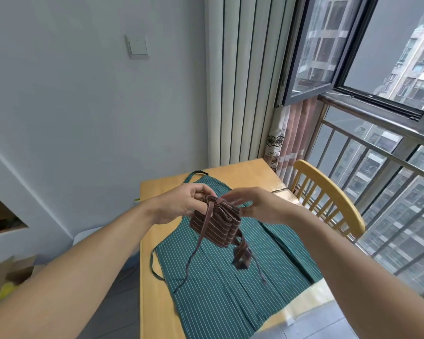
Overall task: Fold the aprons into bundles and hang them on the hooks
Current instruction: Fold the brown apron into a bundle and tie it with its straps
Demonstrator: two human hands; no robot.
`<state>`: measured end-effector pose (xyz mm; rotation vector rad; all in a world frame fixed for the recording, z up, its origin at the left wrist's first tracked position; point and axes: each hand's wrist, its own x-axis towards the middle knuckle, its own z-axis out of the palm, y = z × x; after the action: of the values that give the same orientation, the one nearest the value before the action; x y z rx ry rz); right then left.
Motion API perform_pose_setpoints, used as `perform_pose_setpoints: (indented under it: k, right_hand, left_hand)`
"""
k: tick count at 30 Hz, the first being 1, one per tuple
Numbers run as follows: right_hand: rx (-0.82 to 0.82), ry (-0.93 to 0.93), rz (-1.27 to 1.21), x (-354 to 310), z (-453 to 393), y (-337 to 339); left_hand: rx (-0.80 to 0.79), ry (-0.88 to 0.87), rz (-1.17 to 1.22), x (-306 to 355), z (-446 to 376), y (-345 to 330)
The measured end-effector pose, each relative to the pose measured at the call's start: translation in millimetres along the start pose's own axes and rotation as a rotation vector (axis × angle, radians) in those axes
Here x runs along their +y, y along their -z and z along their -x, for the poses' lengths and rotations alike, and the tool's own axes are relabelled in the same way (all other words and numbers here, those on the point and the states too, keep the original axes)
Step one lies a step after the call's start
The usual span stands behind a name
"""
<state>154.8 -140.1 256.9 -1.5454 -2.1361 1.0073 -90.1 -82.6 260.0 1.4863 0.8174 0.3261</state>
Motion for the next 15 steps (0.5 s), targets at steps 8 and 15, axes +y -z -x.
perform_pose_setpoints:
  k: [8, 15]
  right_hand:
    - [-0.137, 0.054, -0.716, 19.9, -7.9, -24.7]
    - [-0.126, 0.030, -1.275, 19.5, -8.3, -47.7]
  left_hand:
    - [-0.119, -0.026, 0.333, 1.5, 8.5, 10.5]
    - [-0.148, -0.133, 0.545, 12.3, 8.3, 11.4]
